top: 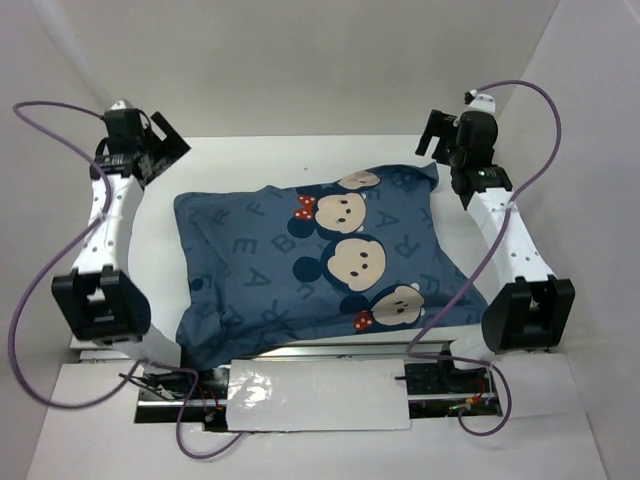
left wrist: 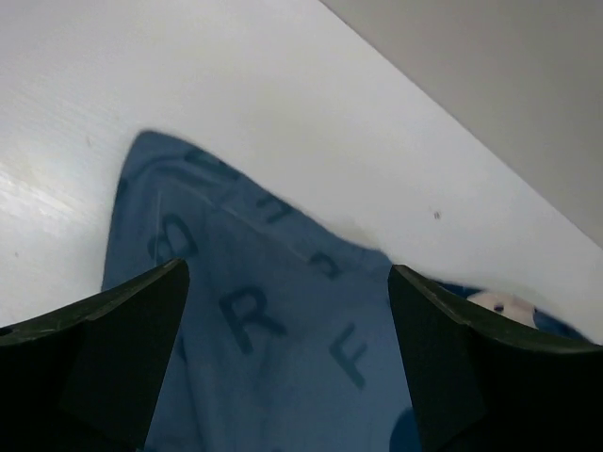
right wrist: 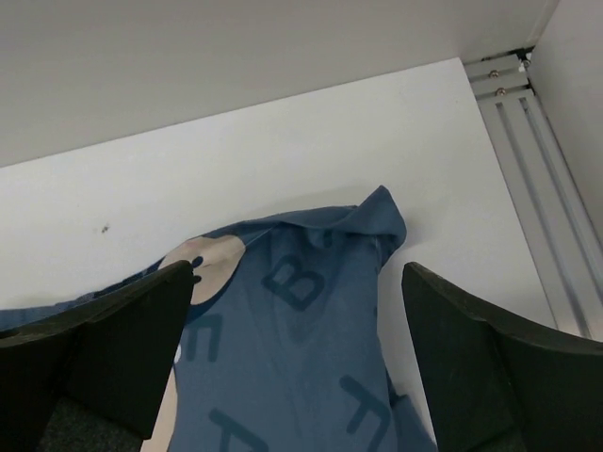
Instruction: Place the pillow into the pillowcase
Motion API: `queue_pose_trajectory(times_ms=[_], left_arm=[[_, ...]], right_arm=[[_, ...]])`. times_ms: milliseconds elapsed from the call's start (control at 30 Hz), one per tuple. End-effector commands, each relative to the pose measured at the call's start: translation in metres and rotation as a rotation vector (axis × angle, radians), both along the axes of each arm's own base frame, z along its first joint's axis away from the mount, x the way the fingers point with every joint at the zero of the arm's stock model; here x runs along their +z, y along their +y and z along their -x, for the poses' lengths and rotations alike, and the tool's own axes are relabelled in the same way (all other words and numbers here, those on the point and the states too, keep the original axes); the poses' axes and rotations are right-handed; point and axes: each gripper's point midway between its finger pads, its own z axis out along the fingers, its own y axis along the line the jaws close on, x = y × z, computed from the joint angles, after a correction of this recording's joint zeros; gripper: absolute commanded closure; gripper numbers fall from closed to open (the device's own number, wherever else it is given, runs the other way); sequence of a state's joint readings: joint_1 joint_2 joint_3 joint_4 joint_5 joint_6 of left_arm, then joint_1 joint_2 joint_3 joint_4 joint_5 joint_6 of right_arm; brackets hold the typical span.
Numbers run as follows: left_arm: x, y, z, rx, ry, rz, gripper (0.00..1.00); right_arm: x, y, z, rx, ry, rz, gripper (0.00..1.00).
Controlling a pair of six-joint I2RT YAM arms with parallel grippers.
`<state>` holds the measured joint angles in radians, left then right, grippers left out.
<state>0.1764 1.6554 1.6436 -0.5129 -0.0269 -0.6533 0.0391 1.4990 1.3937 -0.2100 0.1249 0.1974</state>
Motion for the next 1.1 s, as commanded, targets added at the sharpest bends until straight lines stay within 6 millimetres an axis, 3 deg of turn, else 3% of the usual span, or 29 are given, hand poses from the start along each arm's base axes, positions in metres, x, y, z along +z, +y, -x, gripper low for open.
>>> queue_pose_trajectory(times_ms=[0,33,67,100,167,200,233,267,300,333,367,400,433,467,500,567,600,633,667,700,733,800,833,900,933,967,1000,1033,1067], left_arm=[[-0.010,-0.037,0.039,-0.067,0.032,0.013,0.00],[-0.016,-0.049,0.048,-0.075,0.044,0.016,0.00],[-0.028,-0.058,0.068,-0.072,0.067,0.043,0.00],[-0.036,-0.063,0.077,-0.071,0.084,0.045,0.00],[-0.054,-0.078,0.100,-0.089,0.106,0.054,0.00],[-0.061,-0.075,0.108,-0.070,0.117,0.054,0.00],[-0.067,-0.080,0.115,-0.074,0.127,0.063,0.00],[-0.083,-0.081,0.124,-0.057,0.157,0.084,0.00],[-0.086,-0.081,0.131,-0.051,0.158,0.092,0.00],[-0.090,-0.081,0.133,-0.051,0.153,0.092,0.00],[-0.099,-0.082,0.133,-0.045,0.158,0.099,0.00],[-0.098,-0.082,0.132,-0.046,0.149,0.099,0.00],[-0.098,-0.082,0.132,-0.046,0.149,0.099,0.00],[-0.102,-0.078,0.131,-0.041,0.163,0.092,0.00],[-0.089,-0.077,0.125,-0.048,0.132,0.084,0.00],[-0.088,-0.074,0.122,-0.046,0.148,0.075,0.00],[-0.079,-0.071,0.121,-0.036,0.141,0.066,0.00],[-0.075,-0.068,0.121,-0.027,0.140,0.067,0.00],[-0.070,-0.066,0.120,-0.027,0.134,0.049,0.00],[-0.057,-0.064,0.117,-0.028,0.102,0.033,0.00],[-0.053,-0.060,0.121,-0.017,0.103,0.033,0.00],[-0.047,-0.057,0.125,-0.011,0.099,0.017,0.00],[-0.035,-0.057,0.126,-0.018,0.067,0.008,0.00],[-0.029,-0.057,0.130,-0.018,0.054,0.007,0.00],[-0.025,-0.057,0.132,-0.018,0.042,0.007,0.00],[-0.025,-0.057,0.136,-0.018,0.049,0.007,0.00],[-0.019,-0.057,0.138,-0.018,0.036,0.006,0.00],[-0.016,-0.057,0.140,-0.025,0.042,-0.003,0.00],[-0.013,-0.053,0.143,-0.008,0.050,-0.015,0.00]], right_arm=[[-0.031,0.002,0.017,0.001,0.141,0.001,0.02],[-0.037,0.010,0.018,0.033,0.170,-0.007,0.04],[-0.059,0.022,0.019,0.093,0.239,-0.032,0.10],[-0.068,0.032,0.017,0.124,0.260,-0.039,0.14],[-0.097,0.040,0.009,0.146,0.325,-0.044,0.26],[-0.100,0.040,0.003,0.146,0.336,-0.044,0.41],[-0.107,0.039,-0.004,0.137,0.349,-0.039,0.47],[-0.132,0.040,-0.013,0.135,0.401,-0.039,0.49],[-0.143,0.033,-0.021,0.105,0.419,-0.044,0.50],[-0.137,0.032,-0.038,0.095,0.396,-0.038,0.58],[-0.171,0.018,-0.053,0.027,0.452,-0.019,0.58],[-0.184,0.005,-0.064,-0.015,0.479,-0.004,0.58],[-0.157,-0.005,-0.097,-0.050,0.405,0.005,0.58],[-0.165,-0.014,-0.114,-0.081,0.413,0.015,0.58],[-0.176,-0.035,-0.145,-0.134,0.414,0.026,0.58],[-0.179,-0.054,-0.168,-0.198,0.387,-0.003,0.60],[-0.190,-0.062,-0.177,-0.217,0.386,-0.017,0.60],[-0.159,-0.067,-0.186,-0.218,0.310,-0.029,0.60],[-0.147,-0.075,-0.186,-0.222,0.286,-0.037,0.56],[-0.076,-0.075,-0.188,-0.219,0.127,-0.044,0.45],[-0.099,-0.074,-0.172,-0.217,0.182,-0.034,0.39],[-0.063,-0.073,-0.152,-0.211,0.110,-0.027,0.22],[-0.033,-0.072,-0.126,-0.207,0.064,-0.019,0.00],[-0.015,-0.070,-0.098,-0.207,0.058,-0.019,0.00],[0.017,-0.069,-0.074,-0.207,0.012,-0.021,0.00],[-0.007,-0.072,-0.054,-0.221,0.087,-0.029,0.00],[-0.009,-0.067,-0.041,-0.201,0.111,-0.037,0.00],[0.005,-0.059,-0.023,-0.168,0.097,-0.050,0.00],[-0.020,-0.055,-0.007,-0.151,0.164,-0.057,0.00]])
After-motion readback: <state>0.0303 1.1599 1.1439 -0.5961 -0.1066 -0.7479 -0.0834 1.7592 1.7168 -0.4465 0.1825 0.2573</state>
